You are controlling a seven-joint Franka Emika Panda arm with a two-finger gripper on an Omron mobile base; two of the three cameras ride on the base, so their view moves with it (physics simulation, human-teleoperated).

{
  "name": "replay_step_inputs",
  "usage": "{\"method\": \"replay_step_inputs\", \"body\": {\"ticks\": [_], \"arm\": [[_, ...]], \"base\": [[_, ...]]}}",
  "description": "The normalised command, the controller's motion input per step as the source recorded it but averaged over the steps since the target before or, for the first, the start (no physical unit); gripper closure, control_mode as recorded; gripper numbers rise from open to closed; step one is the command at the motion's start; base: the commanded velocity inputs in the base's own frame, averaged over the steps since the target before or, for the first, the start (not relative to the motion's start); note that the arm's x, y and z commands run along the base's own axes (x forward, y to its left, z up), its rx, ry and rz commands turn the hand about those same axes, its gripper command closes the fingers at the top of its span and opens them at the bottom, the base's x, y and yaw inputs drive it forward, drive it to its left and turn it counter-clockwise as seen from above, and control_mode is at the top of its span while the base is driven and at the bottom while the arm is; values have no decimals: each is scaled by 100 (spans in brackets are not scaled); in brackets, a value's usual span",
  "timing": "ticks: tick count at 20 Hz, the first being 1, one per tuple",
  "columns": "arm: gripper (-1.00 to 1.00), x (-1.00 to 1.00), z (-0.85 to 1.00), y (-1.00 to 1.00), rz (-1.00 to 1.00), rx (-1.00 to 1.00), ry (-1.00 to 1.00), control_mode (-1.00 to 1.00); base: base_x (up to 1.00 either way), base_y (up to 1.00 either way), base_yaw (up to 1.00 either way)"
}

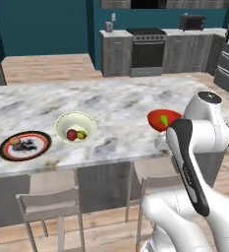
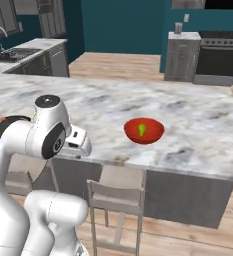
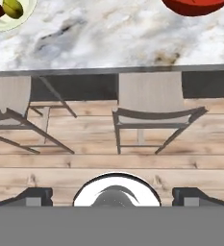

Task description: Take the fruits from the plate on the dining counter and place two fruits in each bowl.

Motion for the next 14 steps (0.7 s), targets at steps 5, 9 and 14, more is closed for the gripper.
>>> {"method": "replay_step_inputs", "body": {"ticks": [5, 9, 14], "arm": [[-100, 0, 0, 0, 0, 0, 0, 100], [-100, 0, 0, 0, 0, 0, 0, 100], [-100, 0, 0, 0, 0, 0, 0, 100]], "base": [[0, 100, 0], [0, 100, 0], [0, 100, 1]]}}
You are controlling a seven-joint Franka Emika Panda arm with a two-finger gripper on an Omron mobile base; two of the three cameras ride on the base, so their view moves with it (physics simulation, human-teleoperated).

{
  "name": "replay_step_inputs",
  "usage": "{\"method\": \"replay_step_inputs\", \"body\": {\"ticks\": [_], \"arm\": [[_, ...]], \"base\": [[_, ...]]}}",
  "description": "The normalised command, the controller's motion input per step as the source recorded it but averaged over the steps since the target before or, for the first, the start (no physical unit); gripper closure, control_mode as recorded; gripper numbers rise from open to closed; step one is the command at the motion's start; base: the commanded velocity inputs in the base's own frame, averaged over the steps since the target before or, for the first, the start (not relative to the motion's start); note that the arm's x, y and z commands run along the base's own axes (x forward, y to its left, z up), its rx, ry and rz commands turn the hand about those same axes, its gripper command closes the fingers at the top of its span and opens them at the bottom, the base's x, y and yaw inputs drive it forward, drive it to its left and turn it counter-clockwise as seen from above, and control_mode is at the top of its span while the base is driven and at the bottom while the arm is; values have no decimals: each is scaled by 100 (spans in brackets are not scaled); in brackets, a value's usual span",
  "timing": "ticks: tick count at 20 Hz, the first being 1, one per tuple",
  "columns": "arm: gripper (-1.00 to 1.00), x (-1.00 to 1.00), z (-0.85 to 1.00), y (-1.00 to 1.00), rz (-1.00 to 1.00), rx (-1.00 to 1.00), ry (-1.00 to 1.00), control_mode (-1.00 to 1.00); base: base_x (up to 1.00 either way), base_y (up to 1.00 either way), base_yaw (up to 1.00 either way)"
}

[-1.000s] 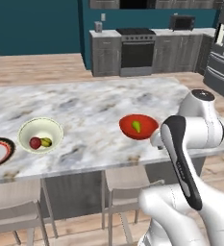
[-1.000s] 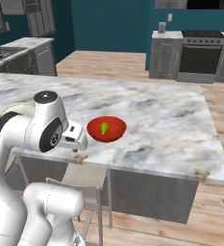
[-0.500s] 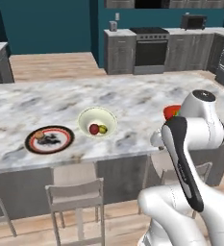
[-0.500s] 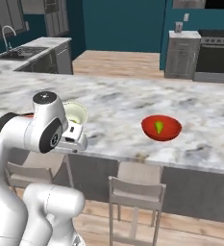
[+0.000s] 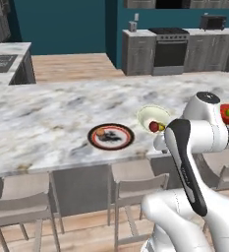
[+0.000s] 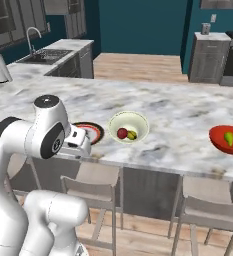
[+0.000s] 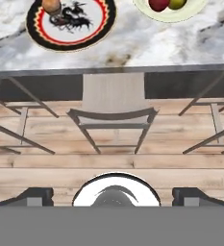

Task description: Take the fruits from the plate on the dining counter and place two fruits in each bowl.

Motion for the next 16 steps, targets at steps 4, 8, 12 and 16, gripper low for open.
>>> {"method": "replay_step_inputs", "body": {"ticks": [4, 8, 12, 16], "arm": [[-100, 0, 0, 0, 0, 0, 0, 100], [-100, 0, 0, 0, 0, 0, 0, 100], [-100, 0, 0, 0, 0, 0, 0, 100], [-100, 0, 0, 0, 0, 0, 0, 100]], "base": [[1, 99, 3], [25, 36, 3], [51, 24, 0], [57, 14, 0]]}}
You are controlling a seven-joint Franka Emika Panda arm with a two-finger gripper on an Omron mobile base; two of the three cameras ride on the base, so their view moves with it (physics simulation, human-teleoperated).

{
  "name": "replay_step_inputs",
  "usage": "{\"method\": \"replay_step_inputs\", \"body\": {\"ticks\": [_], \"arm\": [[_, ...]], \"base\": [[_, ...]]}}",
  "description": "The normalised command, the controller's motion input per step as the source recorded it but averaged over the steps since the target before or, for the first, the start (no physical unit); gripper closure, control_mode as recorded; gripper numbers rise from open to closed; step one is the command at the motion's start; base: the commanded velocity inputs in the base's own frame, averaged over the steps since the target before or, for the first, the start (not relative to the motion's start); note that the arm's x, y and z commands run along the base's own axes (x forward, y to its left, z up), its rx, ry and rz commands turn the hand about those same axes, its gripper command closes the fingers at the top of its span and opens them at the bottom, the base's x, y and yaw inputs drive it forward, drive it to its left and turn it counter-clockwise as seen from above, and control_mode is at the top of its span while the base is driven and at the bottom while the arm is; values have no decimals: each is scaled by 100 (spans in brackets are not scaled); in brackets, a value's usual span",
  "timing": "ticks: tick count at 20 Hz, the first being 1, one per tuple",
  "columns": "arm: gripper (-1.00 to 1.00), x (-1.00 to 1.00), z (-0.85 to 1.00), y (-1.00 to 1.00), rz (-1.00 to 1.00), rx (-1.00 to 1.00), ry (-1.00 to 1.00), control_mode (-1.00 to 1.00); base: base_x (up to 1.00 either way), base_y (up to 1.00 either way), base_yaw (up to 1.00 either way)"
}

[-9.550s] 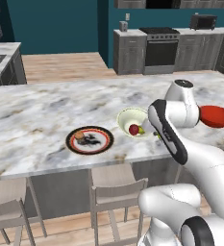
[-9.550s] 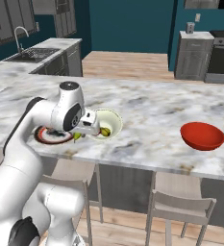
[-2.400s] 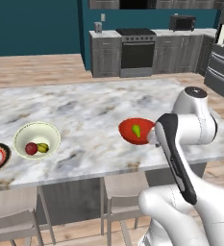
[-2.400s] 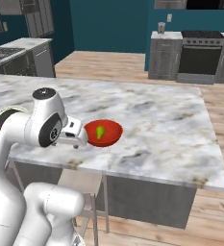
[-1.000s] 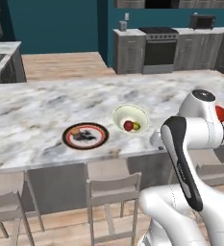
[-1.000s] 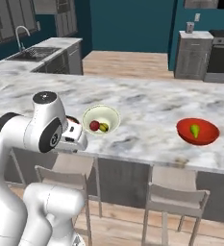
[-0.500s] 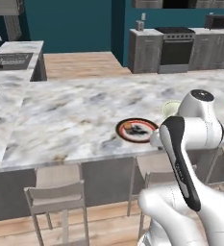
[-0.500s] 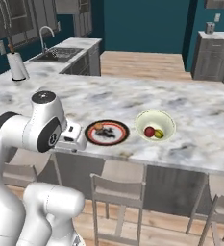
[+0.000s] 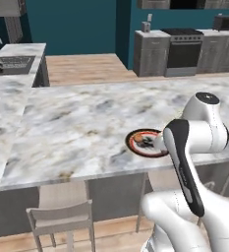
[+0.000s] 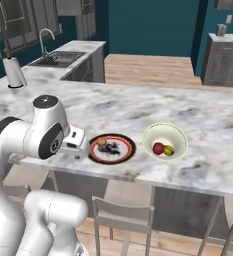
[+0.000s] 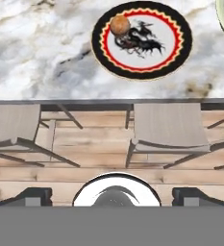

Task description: Take the fruits from the plate on the dining counter and place two fruits in each bowl.

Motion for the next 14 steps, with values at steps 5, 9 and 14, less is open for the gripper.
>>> {"method": "replay_step_inputs", "body": {"ticks": [5, 9, 14], "arm": [[-100, 73, 0, 10, 0, 0, 0, -100], [-100, 100, 0, 1, 0, 0, 0, -100], [-100, 100, -11, 0, 0, 0, 0, -100]], "base": [[11, 2, 0], [0, 0, 0], [0, 0, 0]]}}
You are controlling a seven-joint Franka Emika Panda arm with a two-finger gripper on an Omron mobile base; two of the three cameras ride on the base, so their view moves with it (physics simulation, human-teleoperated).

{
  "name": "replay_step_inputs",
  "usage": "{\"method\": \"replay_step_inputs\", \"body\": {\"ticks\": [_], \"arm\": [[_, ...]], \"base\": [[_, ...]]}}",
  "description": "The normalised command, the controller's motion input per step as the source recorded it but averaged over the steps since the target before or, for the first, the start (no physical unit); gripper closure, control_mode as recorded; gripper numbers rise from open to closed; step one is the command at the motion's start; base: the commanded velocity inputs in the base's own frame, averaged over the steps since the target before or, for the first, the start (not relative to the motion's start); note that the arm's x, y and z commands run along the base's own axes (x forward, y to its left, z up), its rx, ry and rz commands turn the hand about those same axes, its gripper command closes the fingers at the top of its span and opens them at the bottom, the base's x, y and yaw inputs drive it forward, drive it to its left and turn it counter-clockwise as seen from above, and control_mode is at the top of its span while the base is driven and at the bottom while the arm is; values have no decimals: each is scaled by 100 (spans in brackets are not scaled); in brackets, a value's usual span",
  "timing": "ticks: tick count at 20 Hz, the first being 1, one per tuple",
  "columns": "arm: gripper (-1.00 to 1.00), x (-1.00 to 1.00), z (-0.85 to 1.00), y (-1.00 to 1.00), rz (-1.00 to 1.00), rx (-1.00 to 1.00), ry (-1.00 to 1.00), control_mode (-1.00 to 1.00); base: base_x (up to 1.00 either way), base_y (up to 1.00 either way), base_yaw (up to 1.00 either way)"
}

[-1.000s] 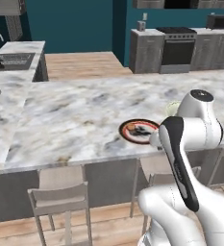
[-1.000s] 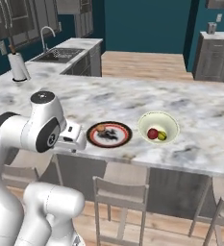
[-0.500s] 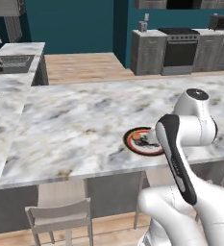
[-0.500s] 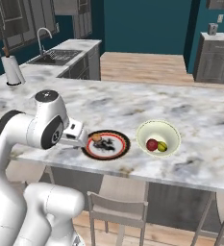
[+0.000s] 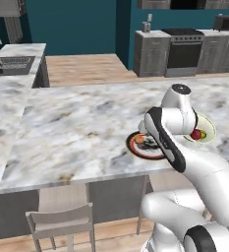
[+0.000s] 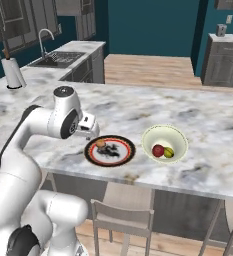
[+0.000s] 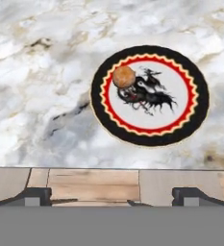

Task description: Take the fruits from the plate on the dining counter and place two fruits in each bowl.

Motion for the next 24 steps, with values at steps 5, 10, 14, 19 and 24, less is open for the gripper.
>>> {"method": "replay_step_inputs", "body": {"ticks": [5, 10, 14, 19, 24], "arm": [[-100, 96, -35, 0, 0, 0, 0, -100], [-100, 70, -42, -12, 0, 0, 0, -100], [-100, 42, -50, -31, 0, 0, 0, -100], [-100, 35, -65, -18, 0, 0, 0, -100], [-100, 25, -38, 0, 0, 0, 1, -100]], "base": [[0, 0, 0], [0, 0, 0], [0, 0, 0], [0, 0, 0], [0, 0, 0]]}}
